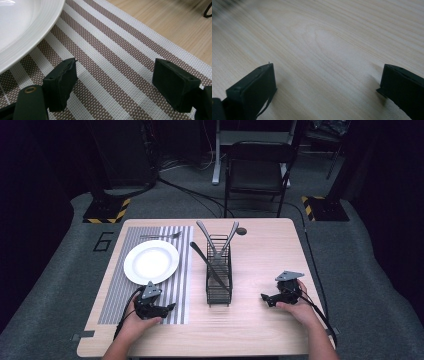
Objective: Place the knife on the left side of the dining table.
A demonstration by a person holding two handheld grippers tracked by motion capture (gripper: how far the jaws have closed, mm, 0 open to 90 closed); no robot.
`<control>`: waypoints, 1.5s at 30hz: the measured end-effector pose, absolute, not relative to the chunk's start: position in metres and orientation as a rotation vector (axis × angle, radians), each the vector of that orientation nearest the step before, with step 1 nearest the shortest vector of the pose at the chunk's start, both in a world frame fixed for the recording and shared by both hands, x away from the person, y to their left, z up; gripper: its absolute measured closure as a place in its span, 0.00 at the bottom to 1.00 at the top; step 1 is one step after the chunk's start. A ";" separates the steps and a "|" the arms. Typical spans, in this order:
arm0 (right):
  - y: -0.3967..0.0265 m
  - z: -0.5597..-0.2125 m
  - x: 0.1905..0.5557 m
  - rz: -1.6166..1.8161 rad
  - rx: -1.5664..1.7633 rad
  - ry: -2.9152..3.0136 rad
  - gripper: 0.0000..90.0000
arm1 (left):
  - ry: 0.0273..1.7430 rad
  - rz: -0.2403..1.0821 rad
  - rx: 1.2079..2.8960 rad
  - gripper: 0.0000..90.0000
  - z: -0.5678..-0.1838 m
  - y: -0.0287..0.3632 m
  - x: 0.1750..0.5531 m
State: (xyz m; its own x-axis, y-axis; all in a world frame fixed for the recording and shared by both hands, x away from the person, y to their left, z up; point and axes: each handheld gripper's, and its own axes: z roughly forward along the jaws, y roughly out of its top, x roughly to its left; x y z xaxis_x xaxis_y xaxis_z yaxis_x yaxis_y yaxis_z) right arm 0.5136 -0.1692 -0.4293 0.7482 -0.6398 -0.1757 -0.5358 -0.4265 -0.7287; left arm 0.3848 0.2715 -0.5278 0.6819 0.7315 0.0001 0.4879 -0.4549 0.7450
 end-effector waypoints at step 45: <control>-0.169 -0.429 0.514 -0.169 -2.123 0.886 0.00 | 0.987 0.288 2.090 0.50 -0.502 0.266 0.374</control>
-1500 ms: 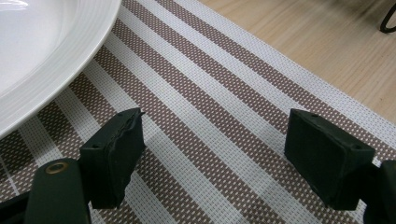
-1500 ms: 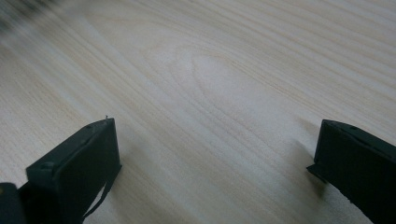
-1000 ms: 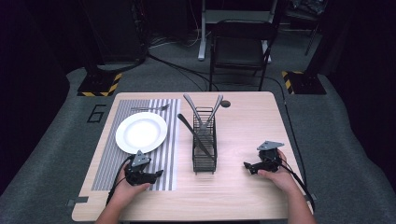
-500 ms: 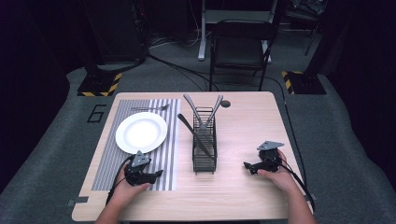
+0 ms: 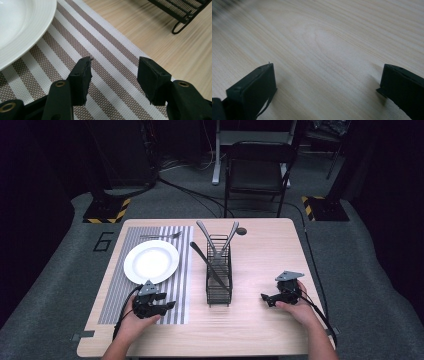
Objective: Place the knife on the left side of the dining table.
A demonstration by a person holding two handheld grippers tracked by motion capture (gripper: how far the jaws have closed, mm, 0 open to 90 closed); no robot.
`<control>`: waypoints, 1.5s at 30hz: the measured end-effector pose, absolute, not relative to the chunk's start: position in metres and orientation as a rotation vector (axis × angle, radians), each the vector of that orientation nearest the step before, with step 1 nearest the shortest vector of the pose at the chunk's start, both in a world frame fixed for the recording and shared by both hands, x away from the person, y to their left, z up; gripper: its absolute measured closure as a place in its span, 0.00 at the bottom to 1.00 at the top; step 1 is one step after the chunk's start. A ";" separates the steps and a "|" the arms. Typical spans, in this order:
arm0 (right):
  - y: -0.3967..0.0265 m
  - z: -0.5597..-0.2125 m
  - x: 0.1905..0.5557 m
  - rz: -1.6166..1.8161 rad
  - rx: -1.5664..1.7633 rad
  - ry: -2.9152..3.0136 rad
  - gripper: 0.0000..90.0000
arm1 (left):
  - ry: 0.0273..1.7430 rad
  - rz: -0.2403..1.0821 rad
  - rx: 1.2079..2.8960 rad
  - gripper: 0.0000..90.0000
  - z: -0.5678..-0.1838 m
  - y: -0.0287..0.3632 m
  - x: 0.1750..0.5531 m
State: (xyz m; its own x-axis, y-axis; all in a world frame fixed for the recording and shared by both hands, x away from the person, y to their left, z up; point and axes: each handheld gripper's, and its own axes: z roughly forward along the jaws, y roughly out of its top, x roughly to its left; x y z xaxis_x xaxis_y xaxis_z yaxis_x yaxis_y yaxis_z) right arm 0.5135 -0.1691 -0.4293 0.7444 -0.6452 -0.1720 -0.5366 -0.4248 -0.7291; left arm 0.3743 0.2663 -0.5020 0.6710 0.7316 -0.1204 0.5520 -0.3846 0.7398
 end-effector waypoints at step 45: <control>-0.169 -0.429 0.514 -0.167 -2.123 0.886 0.00 | 1.048 0.265 2.001 0.56 -0.401 0.227 0.413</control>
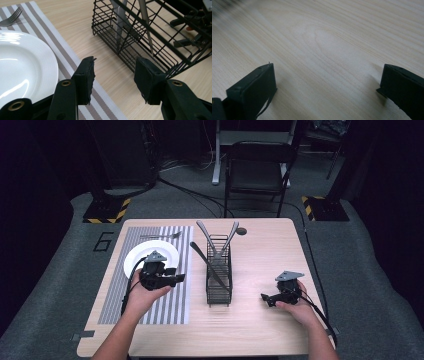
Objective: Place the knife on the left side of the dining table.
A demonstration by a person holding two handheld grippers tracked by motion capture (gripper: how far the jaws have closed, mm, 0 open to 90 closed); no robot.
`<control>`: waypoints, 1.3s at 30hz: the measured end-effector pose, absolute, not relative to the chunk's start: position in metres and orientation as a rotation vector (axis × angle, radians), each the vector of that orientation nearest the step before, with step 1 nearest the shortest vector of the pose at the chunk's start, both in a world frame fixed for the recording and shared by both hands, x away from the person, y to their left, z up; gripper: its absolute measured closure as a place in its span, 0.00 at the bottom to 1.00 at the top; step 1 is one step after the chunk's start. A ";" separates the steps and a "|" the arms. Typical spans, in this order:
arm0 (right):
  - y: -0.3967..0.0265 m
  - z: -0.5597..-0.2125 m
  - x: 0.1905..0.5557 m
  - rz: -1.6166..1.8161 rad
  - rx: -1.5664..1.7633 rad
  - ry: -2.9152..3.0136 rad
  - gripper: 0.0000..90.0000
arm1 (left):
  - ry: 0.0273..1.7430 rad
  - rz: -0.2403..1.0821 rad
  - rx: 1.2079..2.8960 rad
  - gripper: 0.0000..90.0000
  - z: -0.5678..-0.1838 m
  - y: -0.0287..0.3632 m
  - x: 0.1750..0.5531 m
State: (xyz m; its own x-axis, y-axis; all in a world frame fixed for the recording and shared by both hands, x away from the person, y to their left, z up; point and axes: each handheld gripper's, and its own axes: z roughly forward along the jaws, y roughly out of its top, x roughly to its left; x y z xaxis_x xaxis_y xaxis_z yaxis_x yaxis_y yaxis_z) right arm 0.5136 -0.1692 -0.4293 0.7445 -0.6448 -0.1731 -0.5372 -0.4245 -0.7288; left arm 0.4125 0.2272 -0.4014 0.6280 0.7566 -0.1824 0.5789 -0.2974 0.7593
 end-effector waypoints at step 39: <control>-0.169 -0.429 0.514 -0.168 -2.123 0.887 0.00 | 1.047 0.253 1.919 0.60 -0.354 0.195 0.453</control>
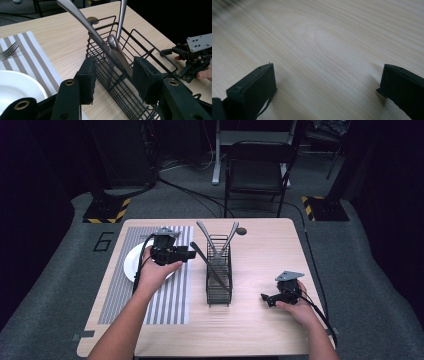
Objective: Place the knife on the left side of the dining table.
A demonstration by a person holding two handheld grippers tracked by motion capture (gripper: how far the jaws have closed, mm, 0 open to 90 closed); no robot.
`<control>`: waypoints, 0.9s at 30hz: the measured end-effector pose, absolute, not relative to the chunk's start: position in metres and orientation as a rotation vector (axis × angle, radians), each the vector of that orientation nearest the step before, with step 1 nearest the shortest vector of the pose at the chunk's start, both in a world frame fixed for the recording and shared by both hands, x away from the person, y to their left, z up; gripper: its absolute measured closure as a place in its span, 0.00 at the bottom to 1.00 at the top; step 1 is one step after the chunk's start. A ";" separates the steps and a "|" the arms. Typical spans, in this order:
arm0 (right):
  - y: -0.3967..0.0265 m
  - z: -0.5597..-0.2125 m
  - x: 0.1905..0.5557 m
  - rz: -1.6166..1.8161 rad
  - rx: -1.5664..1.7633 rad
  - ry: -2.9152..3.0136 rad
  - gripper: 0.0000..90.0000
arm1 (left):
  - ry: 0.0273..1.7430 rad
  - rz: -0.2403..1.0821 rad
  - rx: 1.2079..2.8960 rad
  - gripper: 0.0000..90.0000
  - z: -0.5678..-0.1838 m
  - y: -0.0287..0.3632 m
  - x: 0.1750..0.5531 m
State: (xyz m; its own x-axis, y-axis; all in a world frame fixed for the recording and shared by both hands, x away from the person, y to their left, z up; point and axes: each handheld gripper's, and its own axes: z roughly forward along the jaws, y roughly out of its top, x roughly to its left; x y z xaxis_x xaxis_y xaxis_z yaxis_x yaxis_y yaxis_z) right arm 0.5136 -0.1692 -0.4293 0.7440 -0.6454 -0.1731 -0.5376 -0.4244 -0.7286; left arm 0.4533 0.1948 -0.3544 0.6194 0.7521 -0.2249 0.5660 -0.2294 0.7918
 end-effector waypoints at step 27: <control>-0.169 -0.429 0.514 -0.162 -2.121 0.887 0.00 | 1.073 0.222 1.873 0.73 -0.350 0.180 0.475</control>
State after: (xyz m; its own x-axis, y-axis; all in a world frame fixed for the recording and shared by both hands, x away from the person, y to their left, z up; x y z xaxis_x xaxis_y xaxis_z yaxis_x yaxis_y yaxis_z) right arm 0.5142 -0.1693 -0.4295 0.7443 -0.6437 -0.1778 -0.5394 -0.4225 -0.7284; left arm 0.4746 0.1799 -0.3501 0.6011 0.7522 -0.2701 0.5831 -0.1816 0.7918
